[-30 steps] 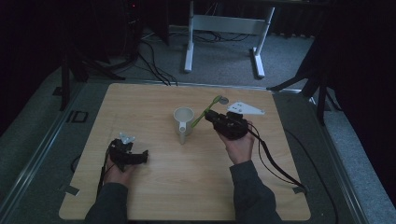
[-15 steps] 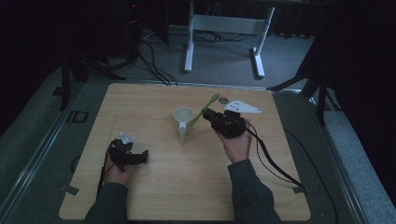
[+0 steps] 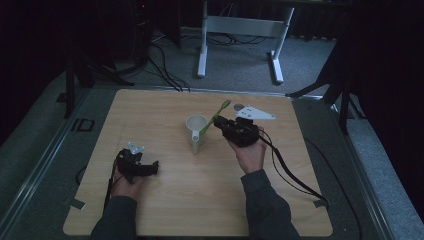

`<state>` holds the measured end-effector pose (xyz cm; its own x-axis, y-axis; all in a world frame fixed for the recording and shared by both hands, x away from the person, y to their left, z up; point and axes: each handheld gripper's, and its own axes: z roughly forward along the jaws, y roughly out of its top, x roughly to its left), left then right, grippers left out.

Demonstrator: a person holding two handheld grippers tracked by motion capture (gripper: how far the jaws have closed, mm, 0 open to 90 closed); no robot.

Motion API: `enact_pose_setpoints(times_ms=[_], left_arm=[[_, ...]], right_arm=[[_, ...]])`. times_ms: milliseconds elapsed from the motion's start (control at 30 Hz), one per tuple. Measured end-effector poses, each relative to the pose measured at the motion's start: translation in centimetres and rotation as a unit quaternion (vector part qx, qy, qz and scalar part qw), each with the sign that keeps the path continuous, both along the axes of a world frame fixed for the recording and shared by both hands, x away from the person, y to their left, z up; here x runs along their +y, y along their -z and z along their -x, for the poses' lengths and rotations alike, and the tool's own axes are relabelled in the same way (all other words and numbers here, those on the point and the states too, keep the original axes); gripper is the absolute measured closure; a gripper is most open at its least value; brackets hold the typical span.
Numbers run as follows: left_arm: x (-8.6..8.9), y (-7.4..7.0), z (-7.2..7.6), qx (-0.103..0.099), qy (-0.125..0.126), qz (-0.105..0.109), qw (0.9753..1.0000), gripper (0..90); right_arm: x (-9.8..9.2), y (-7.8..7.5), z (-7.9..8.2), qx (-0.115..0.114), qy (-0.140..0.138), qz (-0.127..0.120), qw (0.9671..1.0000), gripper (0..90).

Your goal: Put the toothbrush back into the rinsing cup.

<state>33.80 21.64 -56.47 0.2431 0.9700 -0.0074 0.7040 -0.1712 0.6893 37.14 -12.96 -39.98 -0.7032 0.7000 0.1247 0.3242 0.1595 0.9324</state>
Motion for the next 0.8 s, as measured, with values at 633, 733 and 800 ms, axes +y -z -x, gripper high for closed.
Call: enact_pose_setpoints(times_ms=[633,733,800], left_arm=[[0.0,0.0,0.0,0.000,0.000,0.000,1.0000,3.4],[0.0,0.0,0.0,0.000,0.000,0.000,1.0000,3.4],[0.0,0.0,0.0,0.000,0.000,0.000,1.0000,3.4]], right_arm=[[0.9,0.7,-0.3,-0.001,0.002,0.013,0.9999,81.1],[1.1,0.8,-0.4,-0.001,0.002,0.013,0.9999,81.1],[1.1,0.8,-0.4,-0.001,0.002,0.013,0.9999,81.1]])
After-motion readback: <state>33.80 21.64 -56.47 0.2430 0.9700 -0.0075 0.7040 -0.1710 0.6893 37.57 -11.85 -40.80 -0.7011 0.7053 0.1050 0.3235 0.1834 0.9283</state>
